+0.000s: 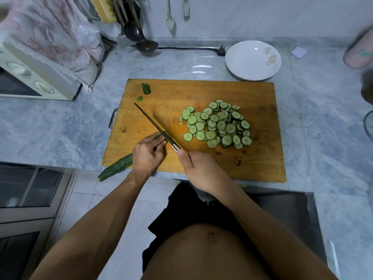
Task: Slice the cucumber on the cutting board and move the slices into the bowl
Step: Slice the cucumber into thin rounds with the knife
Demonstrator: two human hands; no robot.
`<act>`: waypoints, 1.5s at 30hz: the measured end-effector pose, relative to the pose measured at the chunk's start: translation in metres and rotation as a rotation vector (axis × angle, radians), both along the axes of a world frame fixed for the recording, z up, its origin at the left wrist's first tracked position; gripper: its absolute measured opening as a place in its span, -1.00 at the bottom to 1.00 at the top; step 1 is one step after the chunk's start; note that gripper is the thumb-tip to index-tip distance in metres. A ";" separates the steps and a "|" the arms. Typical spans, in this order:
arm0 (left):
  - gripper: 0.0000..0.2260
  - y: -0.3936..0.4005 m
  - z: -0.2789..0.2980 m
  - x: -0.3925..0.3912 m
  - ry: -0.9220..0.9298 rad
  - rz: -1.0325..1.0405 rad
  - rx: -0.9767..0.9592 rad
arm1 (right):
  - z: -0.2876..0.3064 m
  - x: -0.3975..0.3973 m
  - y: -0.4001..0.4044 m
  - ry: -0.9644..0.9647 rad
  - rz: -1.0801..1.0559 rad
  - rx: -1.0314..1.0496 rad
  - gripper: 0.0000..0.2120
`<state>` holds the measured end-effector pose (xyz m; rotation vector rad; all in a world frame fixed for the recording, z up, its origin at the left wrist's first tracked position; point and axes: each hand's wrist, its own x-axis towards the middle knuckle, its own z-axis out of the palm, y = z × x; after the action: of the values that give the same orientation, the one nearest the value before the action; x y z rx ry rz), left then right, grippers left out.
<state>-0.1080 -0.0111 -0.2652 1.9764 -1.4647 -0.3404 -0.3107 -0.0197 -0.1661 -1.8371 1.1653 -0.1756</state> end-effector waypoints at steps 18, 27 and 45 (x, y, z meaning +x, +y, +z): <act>-0.69 0.000 -0.001 -0.002 -0.017 -0.027 -0.025 | -0.018 0.029 -0.010 0.042 -0.074 0.077 -0.46; -0.82 0.002 -0.003 0.000 -0.011 -0.042 -0.059 | -0.015 0.001 -0.024 -0.006 -0.134 0.078 -0.39; -0.67 0.000 0.000 0.002 -0.006 -0.039 -0.041 | 0.005 0.003 0.001 0.004 0.011 0.022 -0.49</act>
<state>-0.1055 -0.0111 -0.2651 1.9199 -1.5038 -0.3196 -0.3082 -0.0189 -0.1606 -1.8249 1.1558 -0.1519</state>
